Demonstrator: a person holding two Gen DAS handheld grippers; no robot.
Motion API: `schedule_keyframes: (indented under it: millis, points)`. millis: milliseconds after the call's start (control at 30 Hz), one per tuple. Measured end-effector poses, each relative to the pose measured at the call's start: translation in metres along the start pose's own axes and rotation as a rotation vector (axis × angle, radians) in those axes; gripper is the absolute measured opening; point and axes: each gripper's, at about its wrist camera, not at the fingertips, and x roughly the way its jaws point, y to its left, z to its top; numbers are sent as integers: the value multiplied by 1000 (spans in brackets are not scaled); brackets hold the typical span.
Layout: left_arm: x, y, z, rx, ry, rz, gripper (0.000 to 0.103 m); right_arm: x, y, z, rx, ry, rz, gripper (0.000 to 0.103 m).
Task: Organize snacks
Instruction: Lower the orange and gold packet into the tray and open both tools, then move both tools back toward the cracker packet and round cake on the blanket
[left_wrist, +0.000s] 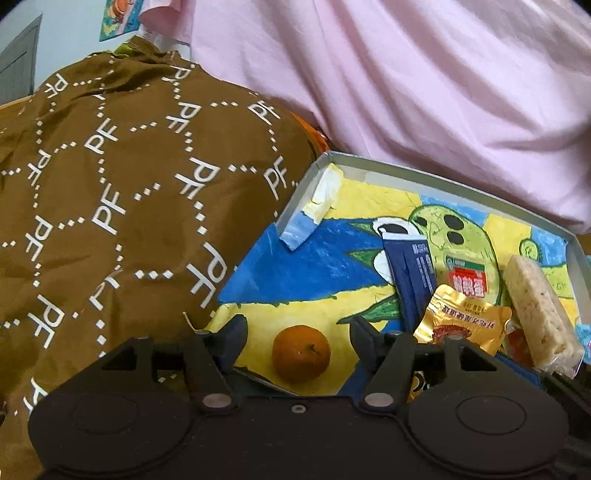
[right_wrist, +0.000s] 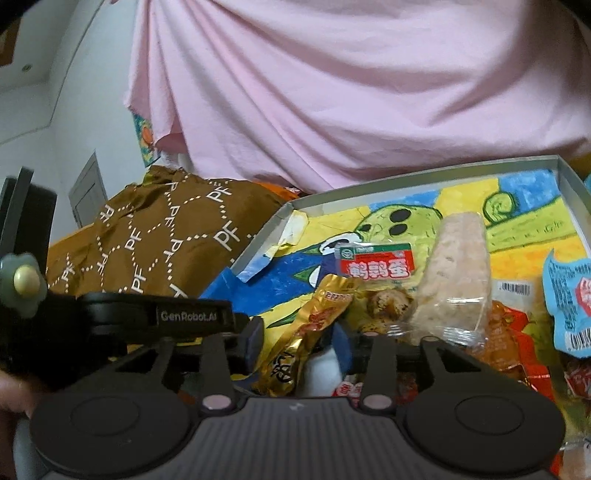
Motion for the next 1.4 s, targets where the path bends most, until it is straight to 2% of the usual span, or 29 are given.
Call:
schedule_keyframes:
  millis: [233, 433, 633, 700, 833, 1067, 1400]
  points:
    - [-18, 7, 6, -17, -41, 14, 80, -8, 12, 1, -52, -12, -11, 66]
    - [-43, 10, 12, 8, -90, 46, 93, -23, 30, 5, -134, -51, -29, 84]
    - [-70, 12, 15, 35, -128, 66, 102, -43, 56, 2, -243, -85, -74, 93]
    - [-81, 14, 15, 42, -142, 66, 102, -51, 62, 1, -265, -105, -94, 97]
    - [-102, 18, 12, 60, -160, 61, 102, -67, 67, -2, -229, -145, -120, 100]
    - [-138, 38, 7, 69, -180, 70, 102, -93, 73, -10, -189, -163, -139, 103]
    - [-166, 80, -15, 6, -136, 99, 102, -121, 94, -29, -231, -109, -123, 103]
